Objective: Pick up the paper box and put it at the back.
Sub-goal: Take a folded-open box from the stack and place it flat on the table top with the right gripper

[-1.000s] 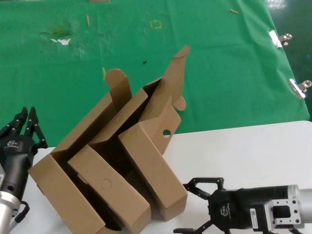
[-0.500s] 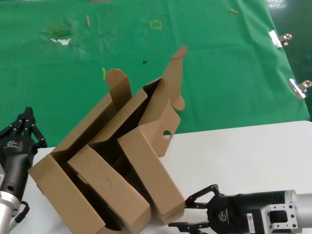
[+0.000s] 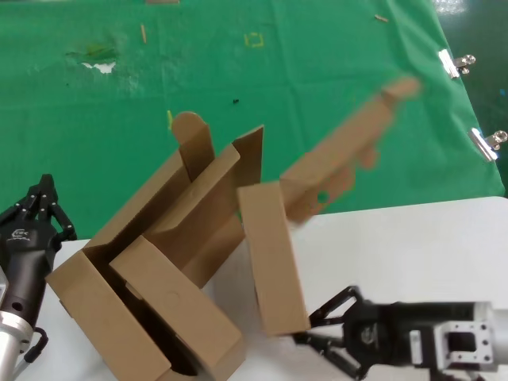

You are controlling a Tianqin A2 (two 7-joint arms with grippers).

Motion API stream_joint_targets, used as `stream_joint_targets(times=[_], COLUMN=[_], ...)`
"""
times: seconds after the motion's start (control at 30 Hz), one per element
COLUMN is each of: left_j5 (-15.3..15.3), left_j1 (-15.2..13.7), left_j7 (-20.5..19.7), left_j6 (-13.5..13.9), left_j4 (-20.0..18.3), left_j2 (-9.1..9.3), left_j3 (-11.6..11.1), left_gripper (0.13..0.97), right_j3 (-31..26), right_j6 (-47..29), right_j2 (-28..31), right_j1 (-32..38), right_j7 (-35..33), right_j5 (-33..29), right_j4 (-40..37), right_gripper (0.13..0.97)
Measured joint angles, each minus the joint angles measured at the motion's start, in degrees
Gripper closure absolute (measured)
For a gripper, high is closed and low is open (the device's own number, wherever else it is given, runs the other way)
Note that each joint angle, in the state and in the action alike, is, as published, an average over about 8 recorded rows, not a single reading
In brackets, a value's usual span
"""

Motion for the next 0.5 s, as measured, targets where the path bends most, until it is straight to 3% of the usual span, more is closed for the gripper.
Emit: stream_joint_targets(times=[0.27,0.5], left_j5=[0.0,0.0], left_j1=[0.0,0.0], left_j7=[0.0,0.0], left_j6=[0.0,0.0], left_j4=[0.0,0.0], left_j2=[0.00,0.00], left_j3=[0.0,0.0], left_gripper=[0.957,0.957], right_j3=[6.6,7.1], right_j6=[6.2,12.8], right_j2=[5.4,10.0], right_j1=[-2.6,4.2], right_j7=[4.7,17.7], right_j5=[-0.5,-11.5], right_j4=[2.7,1.1], right_gripper=[0.954,0.957])
